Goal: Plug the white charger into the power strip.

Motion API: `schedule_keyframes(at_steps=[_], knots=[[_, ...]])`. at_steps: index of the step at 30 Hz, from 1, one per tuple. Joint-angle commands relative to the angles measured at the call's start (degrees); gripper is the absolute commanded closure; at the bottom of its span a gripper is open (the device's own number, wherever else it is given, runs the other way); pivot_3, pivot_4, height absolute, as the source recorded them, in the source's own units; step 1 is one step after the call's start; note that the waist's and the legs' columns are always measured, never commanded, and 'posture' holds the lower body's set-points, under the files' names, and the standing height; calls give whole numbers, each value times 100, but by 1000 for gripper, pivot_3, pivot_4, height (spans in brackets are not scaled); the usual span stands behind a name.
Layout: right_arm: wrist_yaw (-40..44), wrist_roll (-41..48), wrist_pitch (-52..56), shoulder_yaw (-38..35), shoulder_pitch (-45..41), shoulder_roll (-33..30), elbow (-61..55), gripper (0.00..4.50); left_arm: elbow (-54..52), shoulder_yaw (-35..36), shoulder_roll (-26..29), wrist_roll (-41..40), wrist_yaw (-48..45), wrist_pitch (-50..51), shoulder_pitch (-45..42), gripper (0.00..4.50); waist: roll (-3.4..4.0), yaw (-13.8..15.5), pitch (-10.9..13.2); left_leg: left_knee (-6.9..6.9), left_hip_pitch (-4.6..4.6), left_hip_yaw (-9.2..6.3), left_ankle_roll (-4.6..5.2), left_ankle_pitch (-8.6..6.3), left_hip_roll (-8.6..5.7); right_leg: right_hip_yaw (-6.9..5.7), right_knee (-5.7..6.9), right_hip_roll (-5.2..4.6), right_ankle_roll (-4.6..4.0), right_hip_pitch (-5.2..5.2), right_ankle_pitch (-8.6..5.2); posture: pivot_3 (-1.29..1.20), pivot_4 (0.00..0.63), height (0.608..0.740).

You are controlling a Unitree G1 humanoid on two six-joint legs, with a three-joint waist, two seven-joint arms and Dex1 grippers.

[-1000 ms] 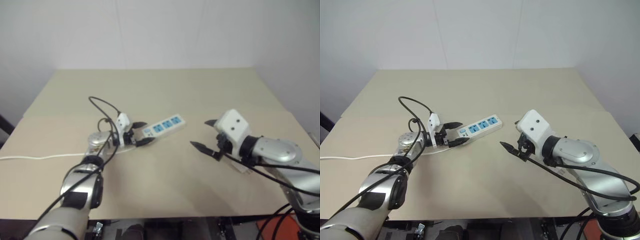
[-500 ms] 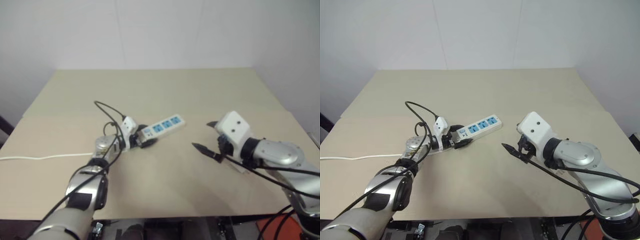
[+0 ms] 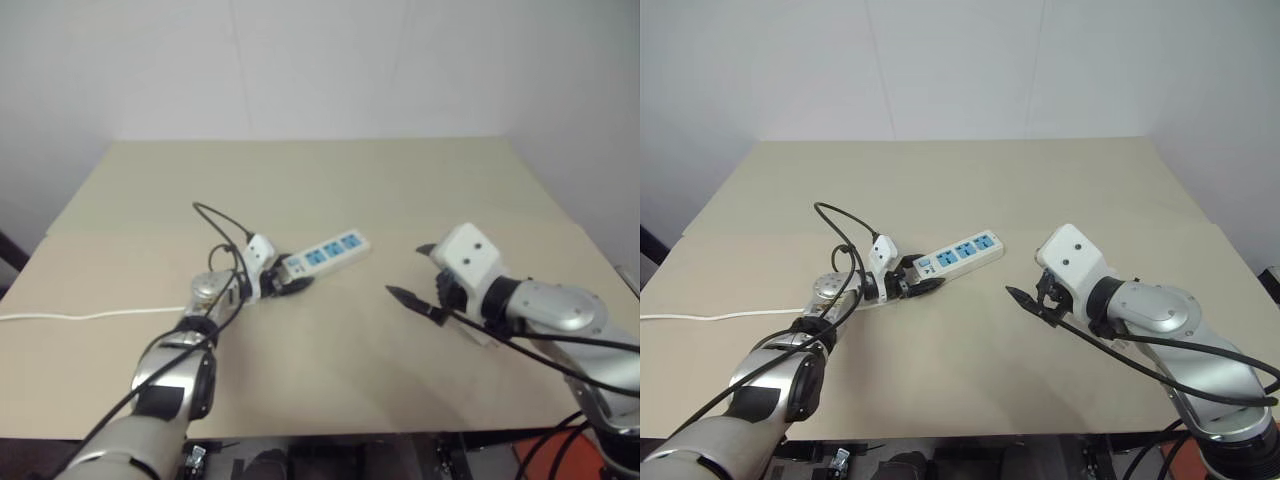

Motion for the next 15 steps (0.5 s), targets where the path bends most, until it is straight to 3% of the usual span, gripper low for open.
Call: schedule_keyframes(at_steps=[1, 6, 9, 15], knots=[[-61, -57, 22, -98, -99, -47, -105, 0, 26, -188, 56, 215, -245, -67, 159, 1214, -1, -3, -5, 0, 1, 0, 0, 0, 0, 0, 0, 0, 0, 0, 0, 0, 150, 740], [133, 274, 1034, 0, -533, -388, -92, 0, -105, -258, 189, 158, -1045, -263, 135, 1214, 0, -9, -8, 2, 0, 2, 0, 0, 0, 1, 1, 0, 0, -1, 0, 0, 150, 740], [533, 468, 1816, 540, -1179, -1062, -54, 0, -272, -214, 284, -36, -1779, -308, 179, 1214, 2, -16, -8, 4, -5, 1, 0, 0, 0, 3, 1, 0, -1, -7, 0, 0, 150, 740], [917, 920, 3472, 1197, -2715, -1260, 1023, 0, -698, -270, 277, -261, -2761, -464, 360, 1214, 2, -13, -9, 5, -15, -1, 1, -1, 7, 1, -2, 4, -5, -14, 2, 0, 150, 740]])
